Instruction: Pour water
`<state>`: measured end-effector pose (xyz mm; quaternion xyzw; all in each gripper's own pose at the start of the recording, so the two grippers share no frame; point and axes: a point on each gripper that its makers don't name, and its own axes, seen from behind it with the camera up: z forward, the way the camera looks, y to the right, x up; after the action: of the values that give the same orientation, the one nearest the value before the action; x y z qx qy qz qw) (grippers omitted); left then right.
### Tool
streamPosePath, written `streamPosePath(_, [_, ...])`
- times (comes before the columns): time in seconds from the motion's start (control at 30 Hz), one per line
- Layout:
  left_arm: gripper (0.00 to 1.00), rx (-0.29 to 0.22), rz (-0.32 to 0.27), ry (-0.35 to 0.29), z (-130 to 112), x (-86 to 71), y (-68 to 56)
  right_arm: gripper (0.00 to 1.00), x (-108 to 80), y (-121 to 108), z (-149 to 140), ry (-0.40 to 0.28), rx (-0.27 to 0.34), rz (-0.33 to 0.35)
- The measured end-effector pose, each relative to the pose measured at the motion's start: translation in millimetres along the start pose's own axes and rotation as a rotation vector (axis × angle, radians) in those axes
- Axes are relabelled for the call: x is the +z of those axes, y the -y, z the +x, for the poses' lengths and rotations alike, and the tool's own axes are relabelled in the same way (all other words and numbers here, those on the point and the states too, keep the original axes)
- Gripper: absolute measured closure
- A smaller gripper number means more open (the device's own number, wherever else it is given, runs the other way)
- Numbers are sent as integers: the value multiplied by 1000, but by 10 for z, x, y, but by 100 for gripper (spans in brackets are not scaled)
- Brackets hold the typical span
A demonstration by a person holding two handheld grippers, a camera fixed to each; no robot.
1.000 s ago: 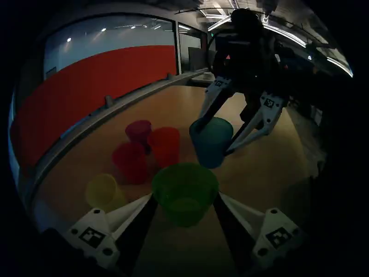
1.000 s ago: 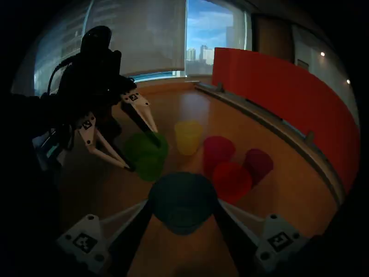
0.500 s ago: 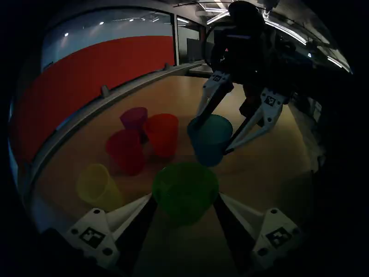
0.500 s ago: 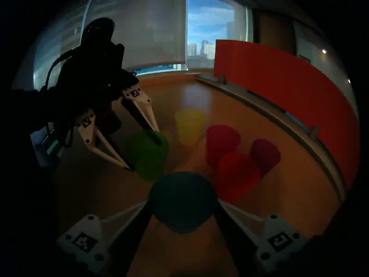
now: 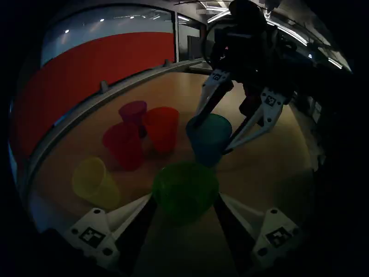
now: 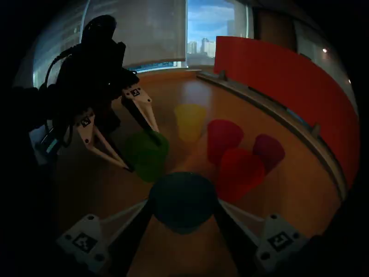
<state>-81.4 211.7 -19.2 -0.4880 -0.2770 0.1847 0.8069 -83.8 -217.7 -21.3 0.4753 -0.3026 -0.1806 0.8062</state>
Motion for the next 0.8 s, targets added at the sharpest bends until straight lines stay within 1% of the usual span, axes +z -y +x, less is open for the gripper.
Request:
streamPosePath(0.37, [16, -10, 1, 2, -59, -32, 7, 8, 23, 10, -56, 8, -2, -4])
streamPosePath(0.8, [15, -16, 1, 1, -63, -30, 14, 8, 21, -17, -160, 27, -1, -25])
